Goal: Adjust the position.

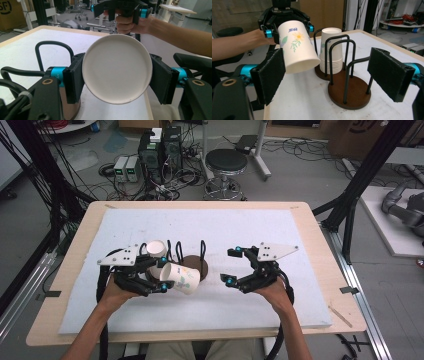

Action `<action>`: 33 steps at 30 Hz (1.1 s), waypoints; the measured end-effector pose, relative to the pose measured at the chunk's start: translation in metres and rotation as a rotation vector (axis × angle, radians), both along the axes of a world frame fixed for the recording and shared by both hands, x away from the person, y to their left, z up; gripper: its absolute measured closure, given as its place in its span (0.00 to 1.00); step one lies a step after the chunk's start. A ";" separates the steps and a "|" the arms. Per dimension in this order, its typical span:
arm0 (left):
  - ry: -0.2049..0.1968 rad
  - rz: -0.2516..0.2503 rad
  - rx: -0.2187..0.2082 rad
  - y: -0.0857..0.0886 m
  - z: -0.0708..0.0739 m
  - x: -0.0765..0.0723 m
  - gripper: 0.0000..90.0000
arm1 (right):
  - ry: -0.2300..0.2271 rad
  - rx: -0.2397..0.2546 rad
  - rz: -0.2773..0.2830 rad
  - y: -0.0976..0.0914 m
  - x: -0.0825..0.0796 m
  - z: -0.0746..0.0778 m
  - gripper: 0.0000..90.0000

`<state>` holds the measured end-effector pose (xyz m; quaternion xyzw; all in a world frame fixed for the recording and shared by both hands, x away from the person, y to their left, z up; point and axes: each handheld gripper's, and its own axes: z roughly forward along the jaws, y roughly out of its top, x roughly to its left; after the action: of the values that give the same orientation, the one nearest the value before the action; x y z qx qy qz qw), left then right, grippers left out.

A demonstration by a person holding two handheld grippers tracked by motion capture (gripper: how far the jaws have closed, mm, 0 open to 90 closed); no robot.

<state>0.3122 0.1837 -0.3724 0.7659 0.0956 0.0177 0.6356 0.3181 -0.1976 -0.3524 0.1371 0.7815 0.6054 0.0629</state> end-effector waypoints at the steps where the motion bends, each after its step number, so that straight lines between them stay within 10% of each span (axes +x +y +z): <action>1: 0.003 0.000 -0.003 0.000 -0.001 0.000 0.39 | 0.000 0.001 0.008 0.002 0.001 0.001 0.17; 33: -0.010 -0.030 -0.016 -0.018 0.006 -0.007 0.39 | 0.004 -0.015 0.205 0.067 0.006 0.002 0.17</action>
<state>0.3055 0.1660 -0.3664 0.7619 0.0811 0.0114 0.6425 0.3244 -0.1302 -0.3504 0.0570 0.7960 0.6026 0.0000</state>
